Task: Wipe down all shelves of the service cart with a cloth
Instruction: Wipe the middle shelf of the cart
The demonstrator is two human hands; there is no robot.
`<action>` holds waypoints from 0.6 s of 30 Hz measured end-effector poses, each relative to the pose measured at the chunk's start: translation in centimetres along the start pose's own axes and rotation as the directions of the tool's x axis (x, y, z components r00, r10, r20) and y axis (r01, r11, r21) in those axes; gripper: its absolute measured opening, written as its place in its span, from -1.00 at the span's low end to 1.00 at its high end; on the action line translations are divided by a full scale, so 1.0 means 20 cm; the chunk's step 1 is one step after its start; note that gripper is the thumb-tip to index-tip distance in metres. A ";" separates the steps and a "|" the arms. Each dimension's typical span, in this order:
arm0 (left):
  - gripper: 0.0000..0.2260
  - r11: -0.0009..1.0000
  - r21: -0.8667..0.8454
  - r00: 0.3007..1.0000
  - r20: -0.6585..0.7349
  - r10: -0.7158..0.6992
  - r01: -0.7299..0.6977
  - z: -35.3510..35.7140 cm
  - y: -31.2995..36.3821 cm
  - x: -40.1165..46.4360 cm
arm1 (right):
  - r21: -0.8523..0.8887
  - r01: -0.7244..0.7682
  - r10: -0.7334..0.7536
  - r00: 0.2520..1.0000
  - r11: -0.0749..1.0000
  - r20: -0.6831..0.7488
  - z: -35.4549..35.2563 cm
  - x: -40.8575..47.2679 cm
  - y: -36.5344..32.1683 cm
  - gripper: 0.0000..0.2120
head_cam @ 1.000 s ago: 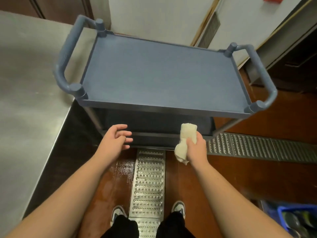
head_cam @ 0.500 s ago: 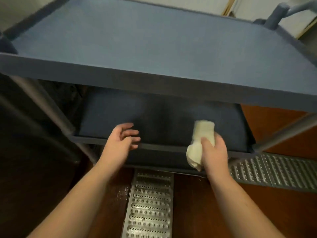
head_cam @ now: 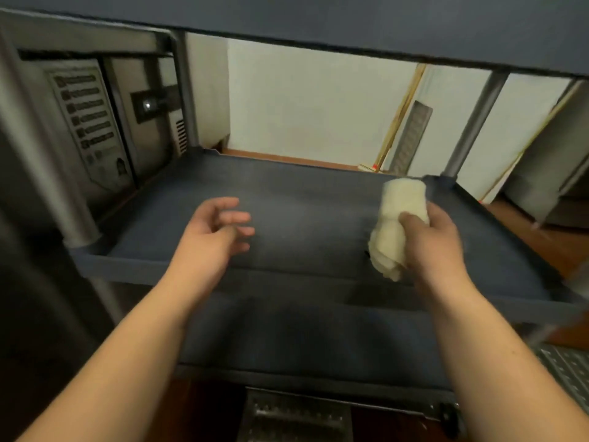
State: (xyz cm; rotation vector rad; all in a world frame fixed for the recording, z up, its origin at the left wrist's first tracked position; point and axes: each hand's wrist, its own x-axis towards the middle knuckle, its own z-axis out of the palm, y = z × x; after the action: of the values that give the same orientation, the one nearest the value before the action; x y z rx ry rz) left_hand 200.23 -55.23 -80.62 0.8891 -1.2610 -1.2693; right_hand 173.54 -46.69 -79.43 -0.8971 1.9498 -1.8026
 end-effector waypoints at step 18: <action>-0.68 0.999 -0.029 0.978 0.207 0.027 -0.021 0.46 -0.05 -0.07 | -0.401 -0.048 -0.052 0.971 0.915 -0.234 -0.72 0.29 0.05 -0.57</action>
State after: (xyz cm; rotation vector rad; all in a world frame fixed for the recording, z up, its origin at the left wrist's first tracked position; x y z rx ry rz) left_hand 191.36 -52.43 -80.33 0.7342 -1.4095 -1.3841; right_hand 159.99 -39.49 -77.35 -0.8257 2.5415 -1.5943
